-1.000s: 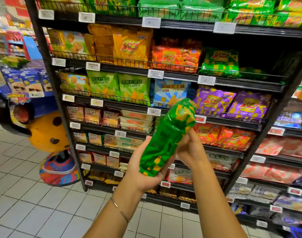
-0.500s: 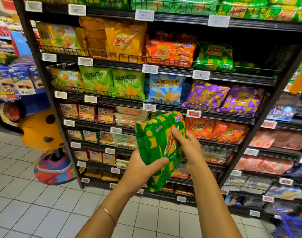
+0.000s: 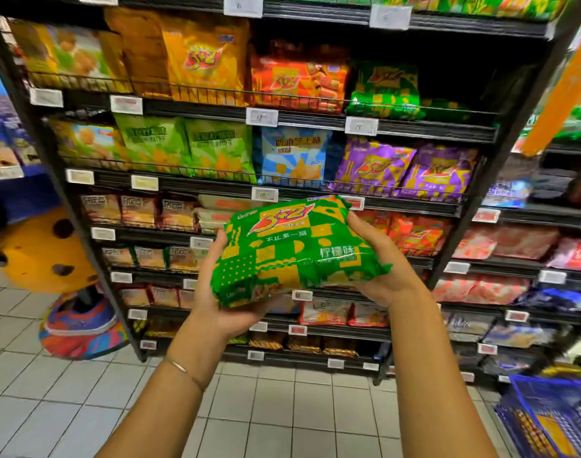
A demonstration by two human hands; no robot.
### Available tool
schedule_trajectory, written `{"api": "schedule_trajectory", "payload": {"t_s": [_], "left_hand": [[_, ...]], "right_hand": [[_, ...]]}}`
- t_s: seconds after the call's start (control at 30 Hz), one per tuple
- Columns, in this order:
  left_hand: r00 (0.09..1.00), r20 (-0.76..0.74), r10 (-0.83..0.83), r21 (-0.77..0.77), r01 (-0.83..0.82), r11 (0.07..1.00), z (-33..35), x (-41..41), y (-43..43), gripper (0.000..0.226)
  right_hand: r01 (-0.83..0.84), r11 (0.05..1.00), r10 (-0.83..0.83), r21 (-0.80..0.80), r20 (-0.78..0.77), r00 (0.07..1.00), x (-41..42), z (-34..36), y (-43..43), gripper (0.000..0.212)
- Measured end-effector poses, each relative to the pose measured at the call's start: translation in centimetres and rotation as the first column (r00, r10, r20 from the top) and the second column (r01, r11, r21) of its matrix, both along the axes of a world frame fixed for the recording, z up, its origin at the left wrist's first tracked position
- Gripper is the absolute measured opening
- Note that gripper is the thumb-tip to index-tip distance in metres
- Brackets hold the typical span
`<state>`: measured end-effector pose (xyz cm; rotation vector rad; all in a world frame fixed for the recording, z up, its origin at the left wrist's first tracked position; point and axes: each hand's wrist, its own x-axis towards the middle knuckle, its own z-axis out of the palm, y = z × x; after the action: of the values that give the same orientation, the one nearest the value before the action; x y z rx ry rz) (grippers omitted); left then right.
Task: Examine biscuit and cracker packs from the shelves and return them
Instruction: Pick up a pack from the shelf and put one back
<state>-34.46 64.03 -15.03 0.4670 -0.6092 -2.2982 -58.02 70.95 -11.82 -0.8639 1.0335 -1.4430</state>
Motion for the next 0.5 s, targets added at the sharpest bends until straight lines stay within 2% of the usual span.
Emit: {"api": "schedule_trajectory", "payload": {"t_s": [0.13,0.23,0.3,0.33,0.37,0.43,0.5], "left_hand": [[0.997,0.054,-0.049,0.32,0.029,0.947,0.0,-0.1,-0.1,0.06],[0.997,0.062,-0.045,0.382,0.018,0.924,-0.4,-0.2,-0.2,0.059],[0.995,0.065,-0.076,0.332,0.05,0.942,-0.4,-0.2,-0.3,0.063],[0.992,0.084,-0.098,0.26,0.074,0.963,-0.4,-0.2,-0.5,0.063],[0.986,0.121,-0.116,0.165,0.095,0.982,-0.4,-0.1,-0.7,0.06],[0.969,0.22,-0.11,-0.013,0.116,0.993,-0.3,0.2,-1.1,0.048],[0.948,0.315,-0.034,-0.129,0.078,0.989,-0.6,0.5,-1.7,0.034]], "right_hand": [[0.086,0.991,-0.083,0.105,-0.032,0.996,0.0,-0.6,-0.3,0.039],[0.087,0.985,-0.082,0.149,-0.043,0.996,-0.3,-1.6,-0.5,0.035],[0.075,0.986,-0.069,0.149,-0.041,0.997,-0.7,-2.0,-0.2,0.03],[0.059,0.989,-0.054,0.133,-0.044,0.998,-1.0,-2.0,0.0,0.028],[0.051,0.993,-0.046,0.105,-0.05,0.998,-1.2,-2.0,0.2,0.032],[0.052,0.998,-0.048,0.048,-0.083,0.995,-2.0,-2.2,0.7,0.055],[0.035,0.999,-0.036,-0.014,-0.151,0.988,-2.8,-2.4,1.1,0.063]]}}
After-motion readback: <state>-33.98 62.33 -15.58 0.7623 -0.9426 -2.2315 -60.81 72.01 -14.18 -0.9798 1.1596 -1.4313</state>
